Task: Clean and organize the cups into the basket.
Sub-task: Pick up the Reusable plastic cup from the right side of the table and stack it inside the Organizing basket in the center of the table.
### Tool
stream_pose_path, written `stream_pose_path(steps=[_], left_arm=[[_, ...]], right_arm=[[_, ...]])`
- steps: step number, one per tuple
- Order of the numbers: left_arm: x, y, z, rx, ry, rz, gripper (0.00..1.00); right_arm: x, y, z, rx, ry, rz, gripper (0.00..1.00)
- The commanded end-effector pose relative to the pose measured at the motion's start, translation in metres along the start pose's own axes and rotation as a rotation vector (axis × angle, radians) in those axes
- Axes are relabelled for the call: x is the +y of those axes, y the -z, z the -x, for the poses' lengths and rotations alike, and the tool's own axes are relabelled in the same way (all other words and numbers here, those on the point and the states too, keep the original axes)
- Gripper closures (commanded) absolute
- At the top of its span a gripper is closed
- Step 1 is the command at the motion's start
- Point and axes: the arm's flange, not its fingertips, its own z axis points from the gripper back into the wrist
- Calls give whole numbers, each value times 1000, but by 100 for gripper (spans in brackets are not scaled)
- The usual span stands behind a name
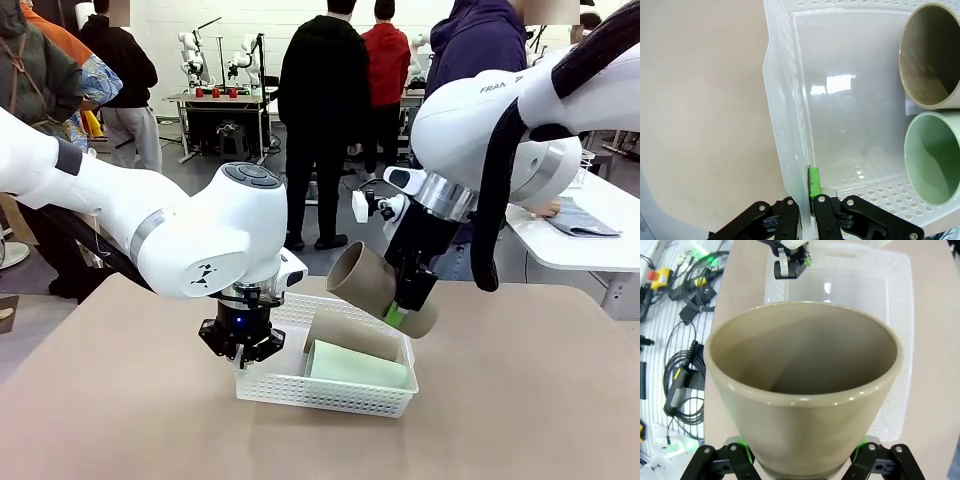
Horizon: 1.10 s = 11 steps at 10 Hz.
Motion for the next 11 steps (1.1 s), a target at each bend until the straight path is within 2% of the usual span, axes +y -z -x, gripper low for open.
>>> stream_pose_path(steps=[1,6,11], left_arm=[[-2,2,2,-2,4,-12,100],[-2,2,2,-2,4,-12,100],[-2,2,2,-2,4,-12,100]], right_arm=[[-3,18,6,-48,-34,4,18],[-13,45,10,-99,-65,-27,18],[-18,65,12,-86,-80,-48,18]])
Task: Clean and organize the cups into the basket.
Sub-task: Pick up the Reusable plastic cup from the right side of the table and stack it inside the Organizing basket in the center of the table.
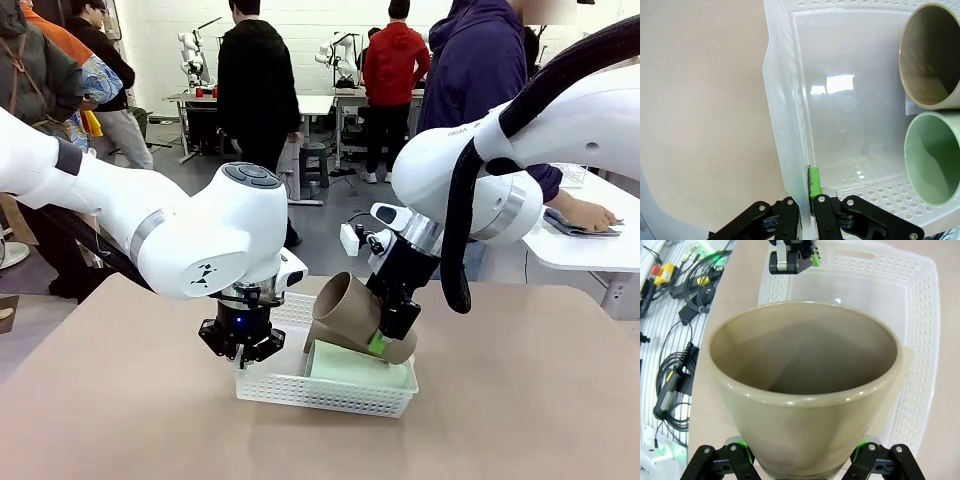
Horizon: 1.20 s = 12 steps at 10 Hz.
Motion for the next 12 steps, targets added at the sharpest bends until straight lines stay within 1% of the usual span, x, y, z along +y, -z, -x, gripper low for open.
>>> stream_pose_path(steps=[1,6,7,8,12], left_arm=[[-2,2,2,-2,4,-12,100],[-2,2,2,-2,4,-12,100],[-2,2,2,-2,4,-12,100],[-2,2,2,-2,4,-12,100],[-2,2,2,-2,4,-12,100]], right_arm=[[-1,8,2,-28,-26,13,18],[-4,13,6,-30,-32,12,18],[-5,14,6,-37,-30,13,7],[-5,15,6,-39,-30,13,0],[-6,16,6,-44,-28,19,0]])
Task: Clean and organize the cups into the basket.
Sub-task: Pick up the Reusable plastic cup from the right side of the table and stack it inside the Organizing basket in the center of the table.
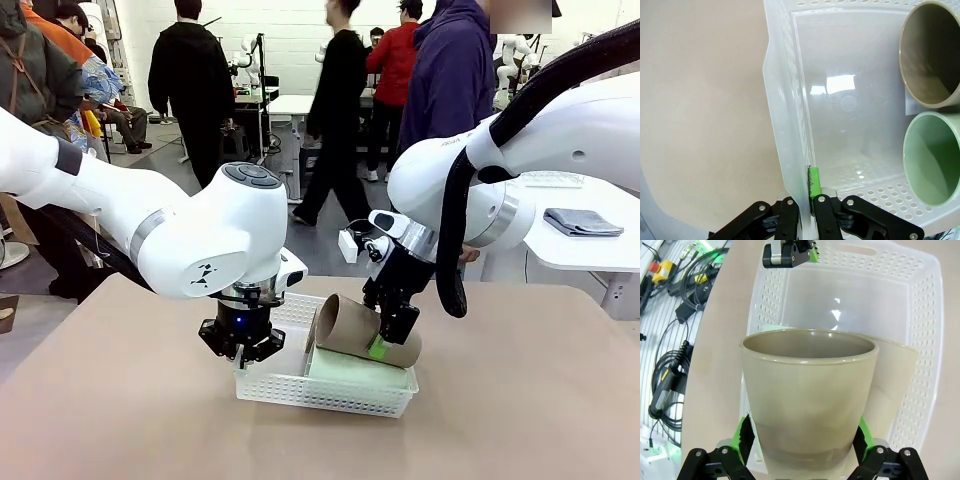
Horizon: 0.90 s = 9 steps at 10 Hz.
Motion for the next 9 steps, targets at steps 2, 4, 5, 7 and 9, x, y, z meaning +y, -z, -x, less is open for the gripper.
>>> stream_pose_path(steps=[2,4,5,7,9], left_arm=[[-2,1,2,-2,4,-12,100],[-2,1,2,-2,4,-12,100],[-2,1,2,-2,4,-12,100],[-2,1,2,-2,4,-12,100],[-2,1,2,-2,4,-12,100]], right_arm=[[3,-6,1,-81,-24,41,0],[14,-39,6,-171,-35,84,0],[23,-59,13,-215,-34,108,0],[44,-100,38,-320,-23,161,0],[75,-139,85,-494,-22,175,0]])
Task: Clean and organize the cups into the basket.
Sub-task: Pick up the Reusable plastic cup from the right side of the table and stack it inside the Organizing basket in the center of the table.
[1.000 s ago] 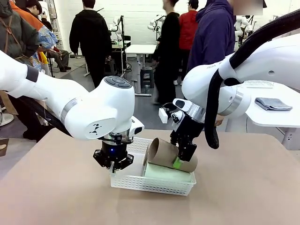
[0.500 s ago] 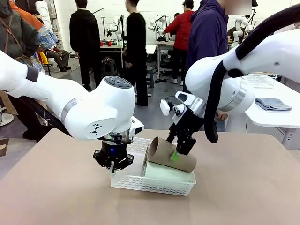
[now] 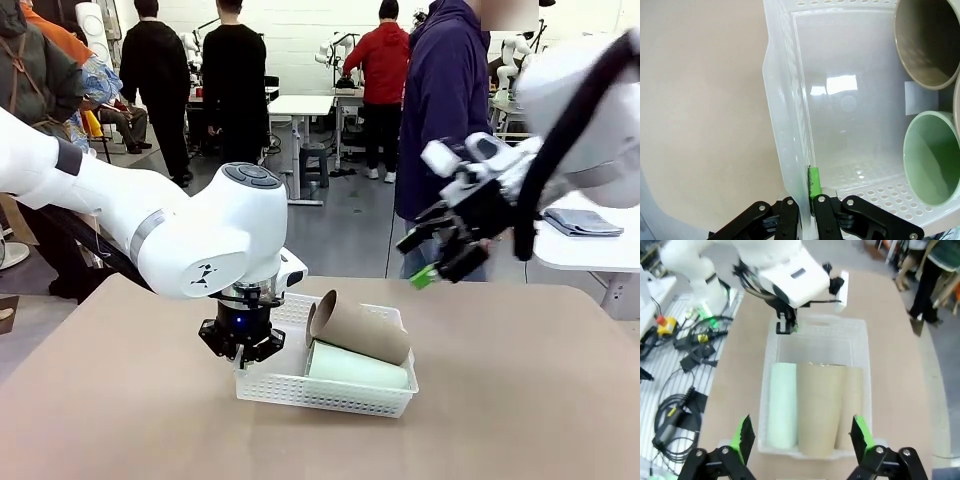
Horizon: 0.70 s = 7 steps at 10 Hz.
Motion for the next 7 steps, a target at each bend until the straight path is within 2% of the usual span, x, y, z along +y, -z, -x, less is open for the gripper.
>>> stream_pose_path(steps=[1,3,4,6,7], left_arm=[[-2,1,2,-2,4,-12,100],[-2,1,2,-2,4,-12,100],[-2,1,2,-2,4,-12,100],[-2,1,2,-2,4,-12,100],[-2,1,2,-2,4,-12,100]], right_arm=[[30,-44,47,-188,-4,-17,0],[57,-101,101,-398,-5,21,0],[67,-122,126,-471,0,76,0],[82,-142,182,-561,50,170,0],[83,-141,207,-554,103,198,0]])
